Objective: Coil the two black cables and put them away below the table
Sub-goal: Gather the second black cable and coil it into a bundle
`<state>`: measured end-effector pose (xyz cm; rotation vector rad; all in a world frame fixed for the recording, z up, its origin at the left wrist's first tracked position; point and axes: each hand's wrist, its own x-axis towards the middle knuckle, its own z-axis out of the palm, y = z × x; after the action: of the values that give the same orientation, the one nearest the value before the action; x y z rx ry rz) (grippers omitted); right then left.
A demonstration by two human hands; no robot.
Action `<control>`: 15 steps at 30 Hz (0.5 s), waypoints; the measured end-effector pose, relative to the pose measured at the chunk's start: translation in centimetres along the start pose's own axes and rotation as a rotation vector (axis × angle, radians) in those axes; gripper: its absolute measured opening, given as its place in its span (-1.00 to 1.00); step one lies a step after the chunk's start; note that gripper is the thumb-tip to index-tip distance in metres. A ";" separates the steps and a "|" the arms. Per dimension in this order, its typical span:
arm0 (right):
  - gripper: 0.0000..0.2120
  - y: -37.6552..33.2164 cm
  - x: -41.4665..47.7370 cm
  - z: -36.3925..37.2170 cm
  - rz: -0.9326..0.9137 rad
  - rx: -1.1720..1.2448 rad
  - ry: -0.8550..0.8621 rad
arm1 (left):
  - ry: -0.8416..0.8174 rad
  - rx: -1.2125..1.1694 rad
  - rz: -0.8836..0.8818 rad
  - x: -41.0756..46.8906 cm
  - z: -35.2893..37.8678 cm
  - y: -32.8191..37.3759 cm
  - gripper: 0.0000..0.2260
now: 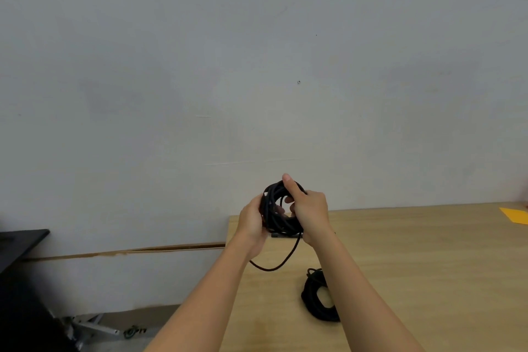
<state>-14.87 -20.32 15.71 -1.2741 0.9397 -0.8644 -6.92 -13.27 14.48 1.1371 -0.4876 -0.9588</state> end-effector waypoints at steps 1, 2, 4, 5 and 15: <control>-0.50 0.1 0.1 0.1 -0.003 -0.003 0.039 | -0.085 -0.065 -0.059 0.0 0.2 -0.2 -0.49; -0.48 0.2 0.1 0.1 0.004 -0.010 0.081 | -0.149 -0.096 -0.091 0.0 0.4 -0.3 -0.40; -0.42 0.4 0.3 0.1 0.049 -0.014 0.123 | -0.164 0.029 -0.058 -0.1 0.8 -0.4 -0.52; -0.40 0.6 0.3 0.0 0.073 -0.021 0.120 | -0.138 0.121 -0.018 -0.1 0.9 -0.5 -0.63; -0.55 0.1 0.1 -0.4 0.073 0.040 -0.160 | 0.049 0.088 0.070 0.2 0.8 -0.5 -0.85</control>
<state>-15.20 -20.56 15.57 -1.2471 0.8325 -0.7098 -7.65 -13.94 14.30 1.2121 -0.5307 -0.8542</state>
